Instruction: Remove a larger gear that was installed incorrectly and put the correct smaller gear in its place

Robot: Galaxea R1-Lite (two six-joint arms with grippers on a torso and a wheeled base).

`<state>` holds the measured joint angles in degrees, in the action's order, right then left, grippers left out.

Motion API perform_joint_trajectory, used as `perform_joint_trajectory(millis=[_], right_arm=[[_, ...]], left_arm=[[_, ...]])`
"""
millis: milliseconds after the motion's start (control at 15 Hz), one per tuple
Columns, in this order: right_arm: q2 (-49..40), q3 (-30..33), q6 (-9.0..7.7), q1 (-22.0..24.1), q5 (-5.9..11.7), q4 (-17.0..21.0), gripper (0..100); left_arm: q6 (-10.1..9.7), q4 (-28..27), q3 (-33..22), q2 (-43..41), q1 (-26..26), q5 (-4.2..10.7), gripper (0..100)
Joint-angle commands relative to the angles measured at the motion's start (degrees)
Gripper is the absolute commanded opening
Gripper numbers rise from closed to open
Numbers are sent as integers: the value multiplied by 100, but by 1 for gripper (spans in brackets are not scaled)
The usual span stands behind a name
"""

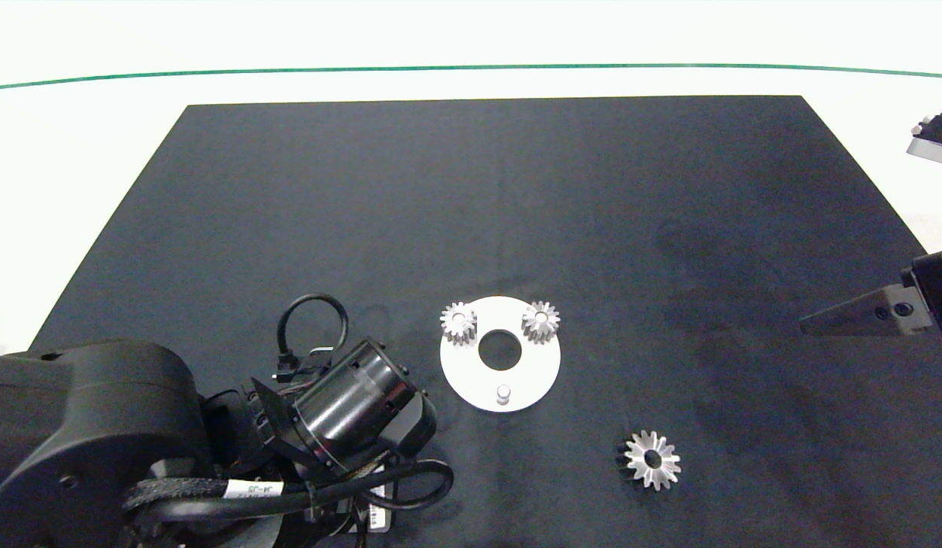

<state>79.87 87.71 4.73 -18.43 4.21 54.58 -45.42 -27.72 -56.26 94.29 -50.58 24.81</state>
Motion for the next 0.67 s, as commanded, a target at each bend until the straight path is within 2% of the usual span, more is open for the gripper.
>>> perform_joint_trajectory(millis=[67,667], right_arm=[[2,-8,2,-2,1,27,100],[2,-35,-51,-2,1,27,100]], left_arm=[[-28,39,1,-8,-13,15,56],[-11,250,124,-8,-22,24,38]])
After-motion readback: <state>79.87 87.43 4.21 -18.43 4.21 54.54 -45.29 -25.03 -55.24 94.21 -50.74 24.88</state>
